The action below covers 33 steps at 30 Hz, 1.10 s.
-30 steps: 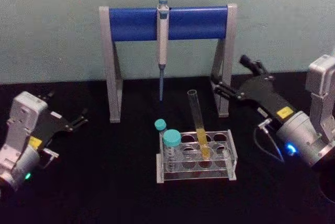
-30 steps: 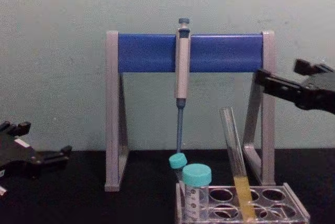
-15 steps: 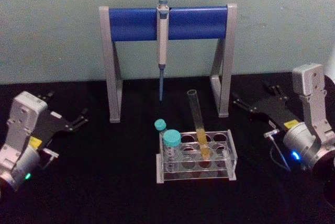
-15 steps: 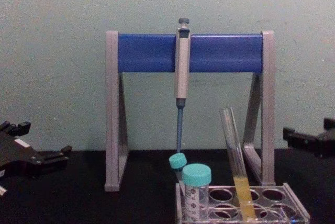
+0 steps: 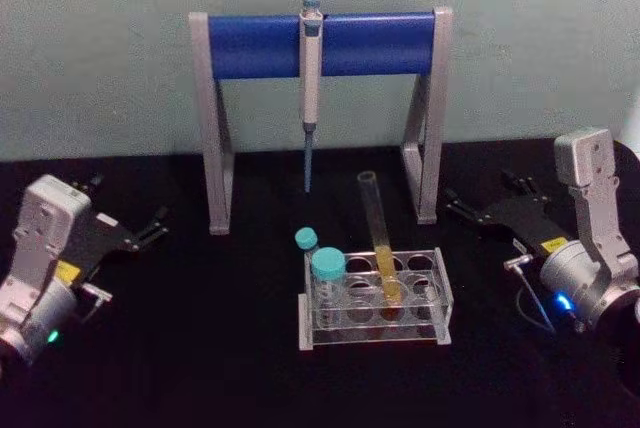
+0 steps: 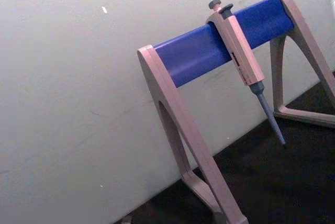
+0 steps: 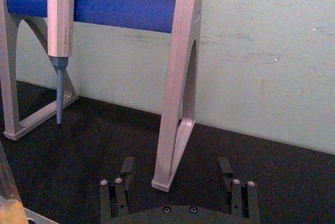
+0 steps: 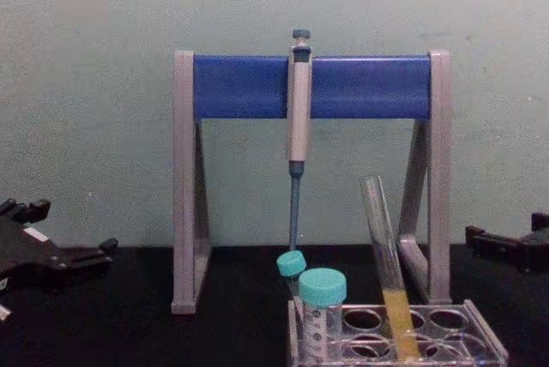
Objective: Pick up the test tube from the test tube rack, shake it, then place it back into the test tube rack.
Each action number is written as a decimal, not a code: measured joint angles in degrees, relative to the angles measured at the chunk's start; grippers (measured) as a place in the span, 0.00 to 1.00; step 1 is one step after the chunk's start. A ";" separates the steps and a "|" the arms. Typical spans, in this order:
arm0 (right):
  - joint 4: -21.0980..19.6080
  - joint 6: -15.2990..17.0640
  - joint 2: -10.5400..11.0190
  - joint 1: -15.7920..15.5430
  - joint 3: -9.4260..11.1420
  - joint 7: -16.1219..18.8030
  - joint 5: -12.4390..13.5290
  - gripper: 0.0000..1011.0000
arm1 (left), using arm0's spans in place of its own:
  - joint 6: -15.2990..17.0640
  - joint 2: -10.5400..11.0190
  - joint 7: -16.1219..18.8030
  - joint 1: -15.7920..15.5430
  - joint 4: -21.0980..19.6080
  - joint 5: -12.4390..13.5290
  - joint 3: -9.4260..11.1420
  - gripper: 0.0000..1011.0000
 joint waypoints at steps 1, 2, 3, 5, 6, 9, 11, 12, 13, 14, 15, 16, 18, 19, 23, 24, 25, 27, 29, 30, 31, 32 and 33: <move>-0.01 -0.02 0.01 0.00 -0.01 0.00 0.00 0.99 | 0.00 0.00 0.00 0.00 0.00 0.00 0.00 0.99; -0.04 -0.04 0.03 0.00 -0.04 -0.01 0.01 0.99 | 0.00 0.00 0.00 0.00 0.00 0.00 0.00 0.99; -0.06 -0.06 0.04 0.00 -0.05 -0.01 0.01 0.99 | 0.00 0.00 0.00 0.00 0.00 0.00 0.00 0.99; -0.08 -0.09 0.05 -0.01 -0.07 -0.03 0.01 0.99 | 0.00 0.00 0.00 0.00 0.00 0.00 0.00 0.99; -0.10 -0.12 0.06 -0.01 -0.09 -0.04 0.02 0.99 | 0.00 0.00 0.00 0.00 0.00 0.00 0.00 0.99; -0.15 -0.19 0.08 -0.02 -0.12 -0.07 0.03 0.99 | 0.00 0.00 0.00 0.00 0.00 0.00 0.00 0.99; -0.16 -0.21 0.08 -0.03 -0.13 -0.08 0.04 0.99 | 0.00 0.00 0.00 0.00 0.00 0.00 0.00 0.99; -0.17 -0.24 0.09 -0.03 -0.14 -0.09 0.04 0.99 | 0.00 0.00 0.00 0.00 0.00 0.00 0.00 0.99; -0.18 -0.25 0.10 -0.04 -0.15 -0.09 0.04 0.99 | 0.00 0.00 0.00 0.00 0.00 0.00 0.00 0.99; -0.18 -0.25 0.10 -0.04 -0.16 -0.10 0.04 0.99 | 0.00 0.00 0.00 0.00 0.00 0.00 0.00 0.99; -0.19 -0.27 0.11 -0.04 -0.17 -0.11 0.04 0.99 | 0.00 0.00 0.00 0.00 0.00 0.00 0.00 0.99; -0.20 -0.28 0.11 -0.05 -0.17 -0.11 0.04 0.99 | 0.00 0.00 0.00 0.00 0.00 0.00 0.00 0.99; -0.21 -0.30 0.12 -0.06 -0.19 -0.13 0.04 0.99 | 0.00 0.00 0.00 0.00 0.00 0.00 0.00 0.99; -0.21 -0.30 0.12 -0.06 -0.19 -0.13 0.04 0.99 | 0.00 0.00 0.00 0.00 0.00 0.00 0.00 0.99; -0.23 -0.33 0.14 -0.08 -0.22 -0.16 0.04 0.99 | 0.00 0.00 0.00 0.00 0.00 0.00 0.00 0.99; -0.24 -0.33 0.15 -0.08 -0.22 -0.16 0.04 0.99 | 0.00 0.00 0.00 0.00 0.00 0.00 0.00 0.99; -0.25 -0.34 0.15 -0.08 -0.23 -0.17 0.04 0.99 | 0.00 0.00 0.00 0.00 0.00 0.00 0.00 0.99; -0.26 -0.35 0.16 -0.08 -0.23 -0.17 0.04 0.99 | 0.00 0.00 0.00 0.00 0.00 0.00 0.00 0.99; -0.27 -0.37 0.16 -0.08 -0.23 -0.17 0.03 0.99 | 0.00 0.00 0.00 0.00 0.00 0.00 0.00 0.99; -0.28 -0.37 0.16 -0.08 -0.23 -0.18 0.03 0.99 | 0.00 0.00 0.00 0.00 0.00 0.00 0.00 0.99; -0.28 -0.38 0.16 -0.08 -0.23 -0.17 0.03 0.99 | 0.00 0.00 0.00 0.00 0.00 0.00 0.00 0.99; -0.28 -0.38 0.16 -0.08 -0.23 -0.17 0.03 0.99 | 0.00 0.00 0.00 0.00 0.00 0.00 0.00 0.99; -0.28 -0.39 0.15 -0.08 -0.23 -0.18 0.03 0.99 | 0.00 0.00 0.00 0.00 0.00 0.00 0.00 0.99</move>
